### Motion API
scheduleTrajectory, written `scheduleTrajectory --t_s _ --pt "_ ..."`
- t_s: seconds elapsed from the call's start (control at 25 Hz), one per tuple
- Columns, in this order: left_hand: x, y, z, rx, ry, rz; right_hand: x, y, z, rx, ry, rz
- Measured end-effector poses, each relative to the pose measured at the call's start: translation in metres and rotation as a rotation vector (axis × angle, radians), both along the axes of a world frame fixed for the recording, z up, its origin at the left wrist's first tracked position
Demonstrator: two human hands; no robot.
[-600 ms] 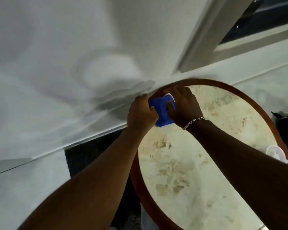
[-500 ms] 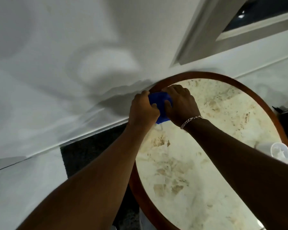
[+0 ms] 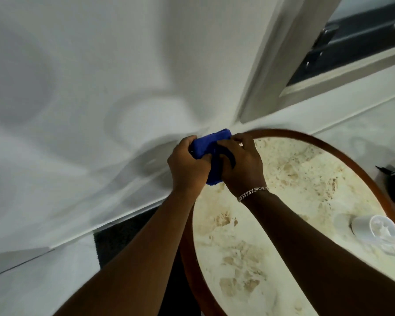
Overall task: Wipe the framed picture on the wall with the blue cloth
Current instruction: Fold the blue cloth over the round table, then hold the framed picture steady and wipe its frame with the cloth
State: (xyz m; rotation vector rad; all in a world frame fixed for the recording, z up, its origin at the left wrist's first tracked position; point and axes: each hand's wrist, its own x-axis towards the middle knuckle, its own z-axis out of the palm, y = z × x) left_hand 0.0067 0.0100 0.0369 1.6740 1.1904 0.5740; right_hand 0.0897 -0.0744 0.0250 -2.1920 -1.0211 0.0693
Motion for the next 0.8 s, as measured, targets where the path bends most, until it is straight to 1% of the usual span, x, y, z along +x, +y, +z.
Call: scheduleTrajectory --t_s 0.12,0.24,0.44,0.56,0.6,0.72,0.8 --pt "-0.022 0.012 0.071 0.094 -0.113 0.020 -0.021 0.014 0.070 0.133 -0.044 0.021" --pt "-0.046 0.025 0.151 0.207 -0.213 -0.008 -0.038 0.028 0.150 0.258 -0.112 0.037" --pt "-0.081 0.043 0.308 0.529 -0.423 -0.018 -0.059 0.045 0.303 0.523 -0.282 0.106" --pt "-0.093 0.049 0.401 0.762 -0.488 -0.039 -0.063 0.056 0.395 0.708 -0.404 0.115" --pt "-0.100 0.050 0.435 0.870 -0.501 -0.058 -0.064 0.059 0.429 0.781 -0.449 0.129" --pt "-0.121 0.055 0.537 1.207 -0.470 -0.175 -0.065 0.069 0.531 1.010 -0.608 0.171" --pt "-0.135 0.062 0.602 1.429 -0.435 -0.167 -0.066 0.078 0.592 1.139 -0.686 0.195"
